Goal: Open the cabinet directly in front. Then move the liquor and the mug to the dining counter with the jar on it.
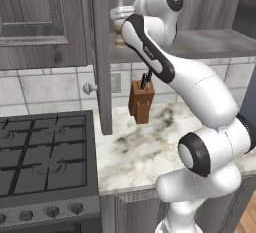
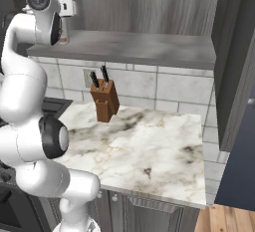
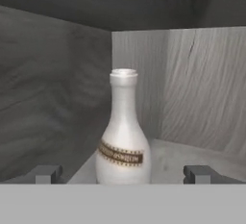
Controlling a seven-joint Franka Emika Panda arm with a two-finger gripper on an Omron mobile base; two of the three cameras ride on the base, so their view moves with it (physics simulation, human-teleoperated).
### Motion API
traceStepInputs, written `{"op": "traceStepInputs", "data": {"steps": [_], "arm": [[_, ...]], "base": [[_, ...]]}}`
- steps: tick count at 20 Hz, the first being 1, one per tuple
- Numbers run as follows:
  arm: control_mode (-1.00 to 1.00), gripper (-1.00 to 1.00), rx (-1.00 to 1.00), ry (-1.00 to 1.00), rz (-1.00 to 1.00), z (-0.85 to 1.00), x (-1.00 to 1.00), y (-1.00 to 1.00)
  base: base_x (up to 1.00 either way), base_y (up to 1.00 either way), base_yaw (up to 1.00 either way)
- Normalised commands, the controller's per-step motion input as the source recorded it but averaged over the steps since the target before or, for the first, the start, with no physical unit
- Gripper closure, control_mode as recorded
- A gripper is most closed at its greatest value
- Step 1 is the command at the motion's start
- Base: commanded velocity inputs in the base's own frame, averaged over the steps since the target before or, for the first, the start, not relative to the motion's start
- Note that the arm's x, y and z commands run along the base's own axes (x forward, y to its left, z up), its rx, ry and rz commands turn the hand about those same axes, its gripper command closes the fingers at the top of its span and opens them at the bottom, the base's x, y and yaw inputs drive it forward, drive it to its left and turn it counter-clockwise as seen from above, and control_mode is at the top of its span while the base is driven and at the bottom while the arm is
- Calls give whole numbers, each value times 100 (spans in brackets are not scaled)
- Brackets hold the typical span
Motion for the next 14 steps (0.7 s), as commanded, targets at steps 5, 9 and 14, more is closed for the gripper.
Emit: {"op": "traceStepInputs", "data": {"steps": [5, 9, 14], "arm": [[-100, -100, 0, 0, -1, 0, 29, 12], [-100, -100, 0, 0, 0, 0, 23, 1], [-100, -100, 0, 0, 0, 0, 21, 0]], "base": [[0, 0, 0], [0, 0, 0], [0, 0, 0]]}}
